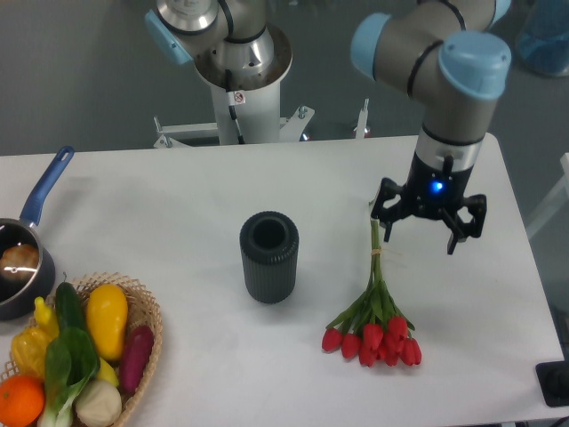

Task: Place the flowers on the table

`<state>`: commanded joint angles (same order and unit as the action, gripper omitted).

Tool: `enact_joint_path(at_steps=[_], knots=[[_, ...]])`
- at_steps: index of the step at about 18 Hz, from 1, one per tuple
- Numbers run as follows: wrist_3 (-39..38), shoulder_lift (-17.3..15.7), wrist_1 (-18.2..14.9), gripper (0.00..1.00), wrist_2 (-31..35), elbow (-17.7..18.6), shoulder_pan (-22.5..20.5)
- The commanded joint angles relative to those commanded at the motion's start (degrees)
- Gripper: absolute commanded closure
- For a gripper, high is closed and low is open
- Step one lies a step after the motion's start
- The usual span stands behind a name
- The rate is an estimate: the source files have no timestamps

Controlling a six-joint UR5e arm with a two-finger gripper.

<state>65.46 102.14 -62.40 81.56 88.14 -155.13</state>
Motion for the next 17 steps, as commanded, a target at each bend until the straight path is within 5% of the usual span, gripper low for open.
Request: enact_joint_path(at_steps=[8, 17], knots=[[7.3, -6.2, 0.0, 0.0, 0.2, 2.2, 0.1], [7.1, -7.0, 0.1, 0.0, 0.0, 3.2, -0.1]])
